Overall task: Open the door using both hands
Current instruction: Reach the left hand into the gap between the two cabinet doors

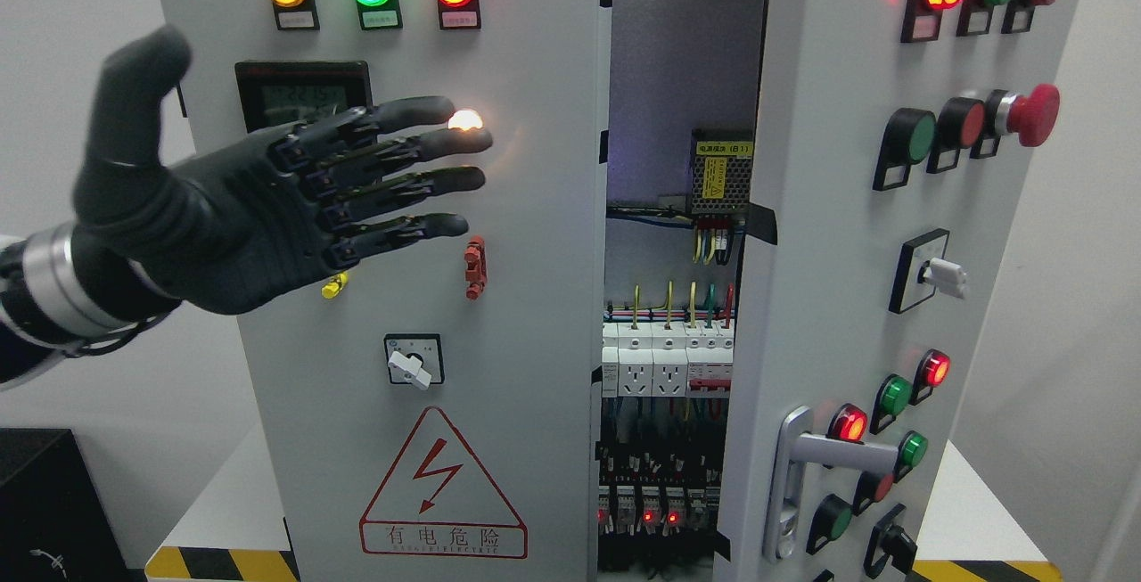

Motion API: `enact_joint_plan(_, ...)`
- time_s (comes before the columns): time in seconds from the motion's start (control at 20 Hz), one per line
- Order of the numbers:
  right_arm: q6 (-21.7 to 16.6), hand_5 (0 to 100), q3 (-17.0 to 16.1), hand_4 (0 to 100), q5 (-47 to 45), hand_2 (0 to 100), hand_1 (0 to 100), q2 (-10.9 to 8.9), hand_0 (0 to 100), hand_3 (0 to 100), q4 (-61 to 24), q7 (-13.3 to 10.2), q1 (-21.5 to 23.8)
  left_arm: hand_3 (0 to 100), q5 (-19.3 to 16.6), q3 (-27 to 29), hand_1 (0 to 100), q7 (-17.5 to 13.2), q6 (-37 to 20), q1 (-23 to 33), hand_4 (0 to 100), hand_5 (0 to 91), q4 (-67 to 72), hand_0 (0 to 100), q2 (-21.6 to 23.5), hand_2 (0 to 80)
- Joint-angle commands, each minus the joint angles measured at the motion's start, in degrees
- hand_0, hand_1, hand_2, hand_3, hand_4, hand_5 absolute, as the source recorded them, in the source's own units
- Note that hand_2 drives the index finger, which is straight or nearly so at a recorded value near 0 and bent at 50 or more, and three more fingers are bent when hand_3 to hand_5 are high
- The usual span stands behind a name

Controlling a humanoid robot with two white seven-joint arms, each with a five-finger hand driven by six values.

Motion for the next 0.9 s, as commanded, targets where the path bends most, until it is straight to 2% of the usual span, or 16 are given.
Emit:
enact_joint_plan(0.0, -0.01, 0, -0.02, 0, 0.0, 0, 0, 0.0, 0, 0, 0.0, -0.01, 0.01, 0, 4.11, -23.12, 0, 1.42, 0.04, -4.88, 0, 0.0, 4.98, 0, -17.07, 0.0)
enact_joint_plan(0.1, -0.01, 0, 0.07, 0, 0.0, 0, 0, 0.0, 0, 0, 0.01, -0.01, 0.01, 0, 4.64, -23.12, 0, 1.5, -0.05, -4.88, 0, 0.0, 5.6, 0, -19.97, 0.0)
enact_joint_plan(0.25, -0.01, 0, -0.02, 0, 0.0, 0, 0, 0.0, 0, 0, 0.01, -0.01, 0.01, 0, 5.87, -21.99, 0, 1.42, -0.05, -5.58, 0, 0.0, 5.6, 0, -21.65, 0.0)
enact_joint_plan(0.4, -0.01, 0, -0.02, 0, 0.0, 0, 0, 0.0, 0, 0, 0.01, -0.01, 0.01, 0, 5.79, -19.61, 0, 1.42, 0.04, -5.5, 0, 0.0, 5.86, 0, -22.44, 0.0)
enact_joint_plan(0.85, -0.01, 0, 0.07, 0, 0.0, 0, 0, 0.0, 0, 0, 0.01, -0.01, 0.01, 0, 5.43, -15.39, 0, 1.68, 0.13, -6.38, 0, 0.0, 7.27, 0, -29.29, 0.0)
